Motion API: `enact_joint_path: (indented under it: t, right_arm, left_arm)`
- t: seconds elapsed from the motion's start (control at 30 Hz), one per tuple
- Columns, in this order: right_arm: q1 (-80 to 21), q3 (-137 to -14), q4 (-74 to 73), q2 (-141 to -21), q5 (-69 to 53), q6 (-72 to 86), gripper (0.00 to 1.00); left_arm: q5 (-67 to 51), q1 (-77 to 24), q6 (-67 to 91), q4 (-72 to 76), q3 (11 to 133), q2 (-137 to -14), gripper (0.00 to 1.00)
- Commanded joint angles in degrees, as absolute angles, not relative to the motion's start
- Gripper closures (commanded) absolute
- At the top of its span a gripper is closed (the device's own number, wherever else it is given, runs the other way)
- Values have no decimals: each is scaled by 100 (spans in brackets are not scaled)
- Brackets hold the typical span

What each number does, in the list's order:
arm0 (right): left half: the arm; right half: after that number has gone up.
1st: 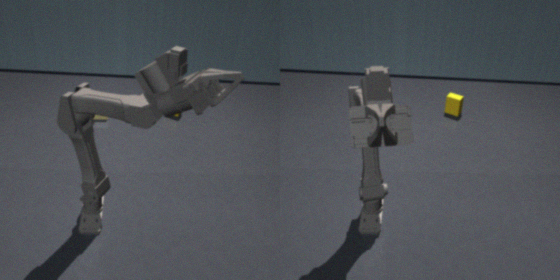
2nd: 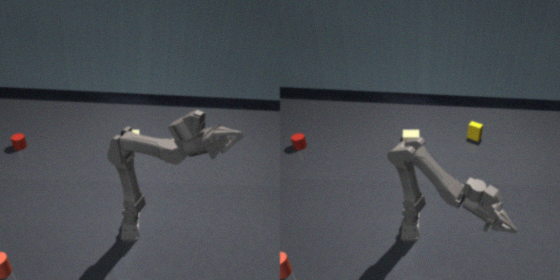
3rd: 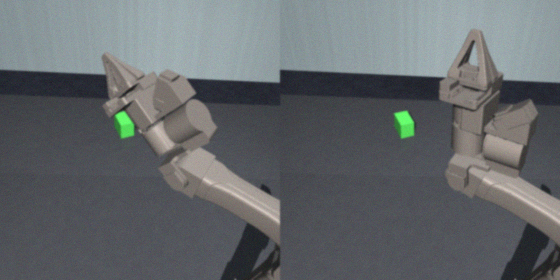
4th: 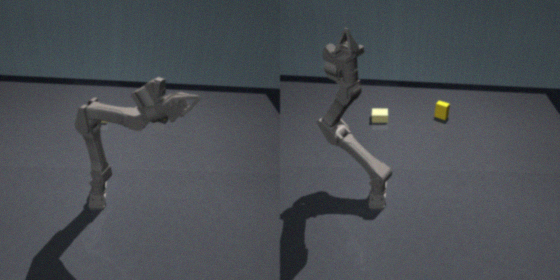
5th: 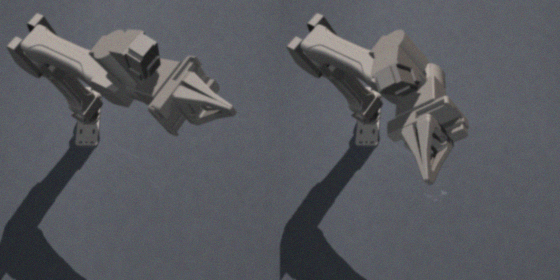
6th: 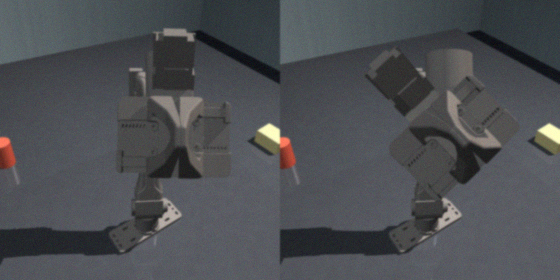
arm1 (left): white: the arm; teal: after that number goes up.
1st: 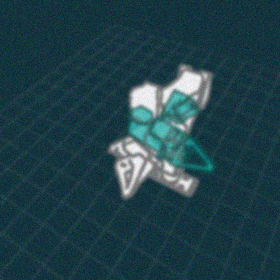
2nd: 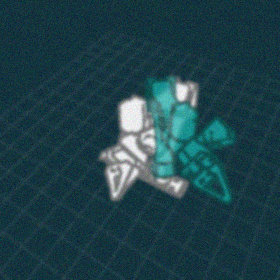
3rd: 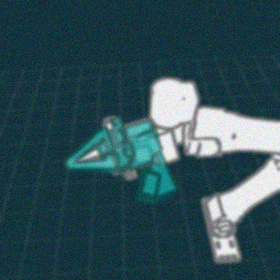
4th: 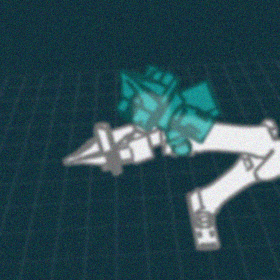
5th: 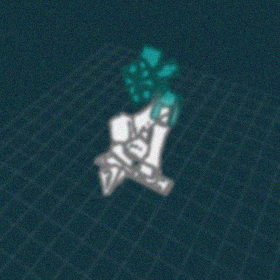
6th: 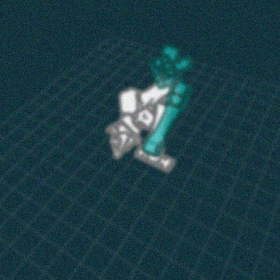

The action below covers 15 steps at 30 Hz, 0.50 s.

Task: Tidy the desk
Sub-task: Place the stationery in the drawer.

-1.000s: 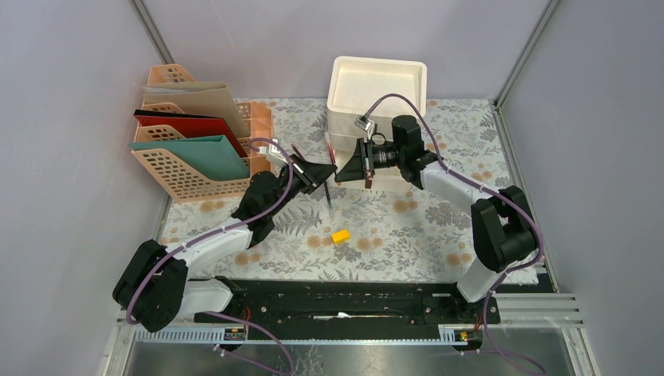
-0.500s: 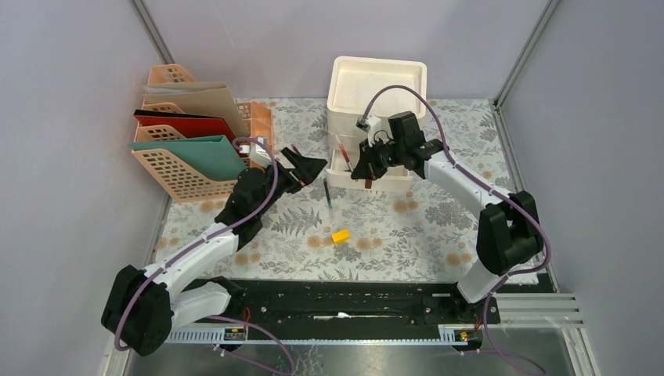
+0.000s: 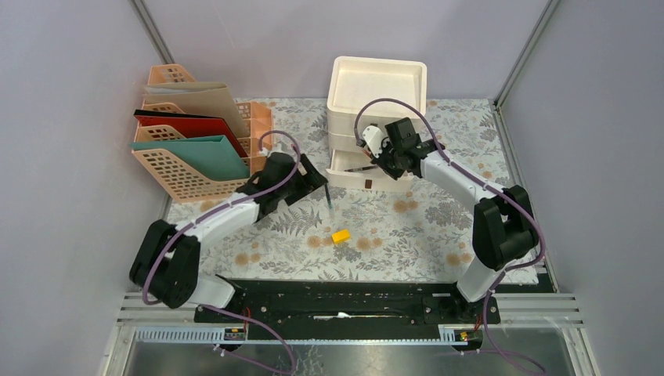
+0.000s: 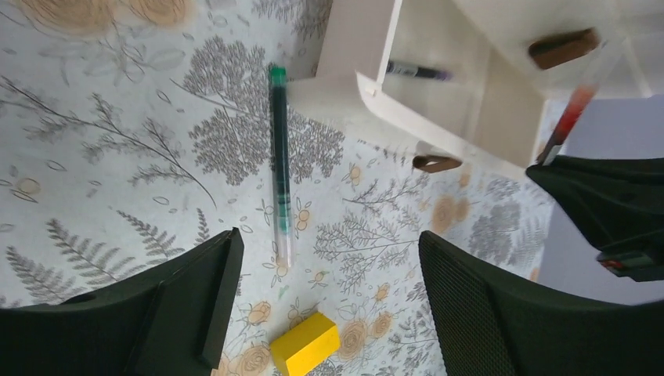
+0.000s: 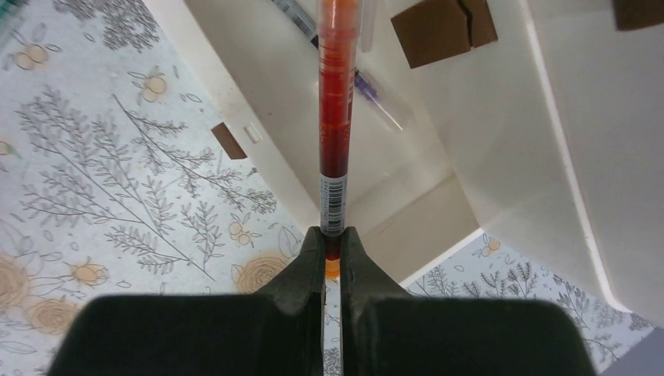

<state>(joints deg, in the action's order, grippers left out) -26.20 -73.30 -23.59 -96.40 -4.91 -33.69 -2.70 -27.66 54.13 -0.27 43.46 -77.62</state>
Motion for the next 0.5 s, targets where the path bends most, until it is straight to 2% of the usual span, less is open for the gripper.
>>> enact_joint_path:
  t: [0.0, 0.1, 0.17, 0.27, 0.47]
  right_arm:
    - [-2631, -7427, -2373, -9753, -139, -3672, 98]
    - [-2623, -7402, -2373, -9678, -139, -3672, 98]
    - [-2624, -7384, -2373, -9549, -139, -3672, 98]
    - [-2612, -7384, -2373, -9326, -139, -3672, 98]
    - [-2567, -7215, -2373, -9039, -139, -3672, 98]
  left_arm:
    - [510, -3284, 5515, -1141, 5233, -8424, 16]
    - [854, -3543, 5637, -1552, 5657, -8959, 18]
    - [1080, -3653, 5628, -1768, 5917, -9252, 27]
    - [1456, -3770, 5674, -2233, 6370, -9753, 32]
    - [1440, -3854, 5602, -2464, 6832, -10373, 34]
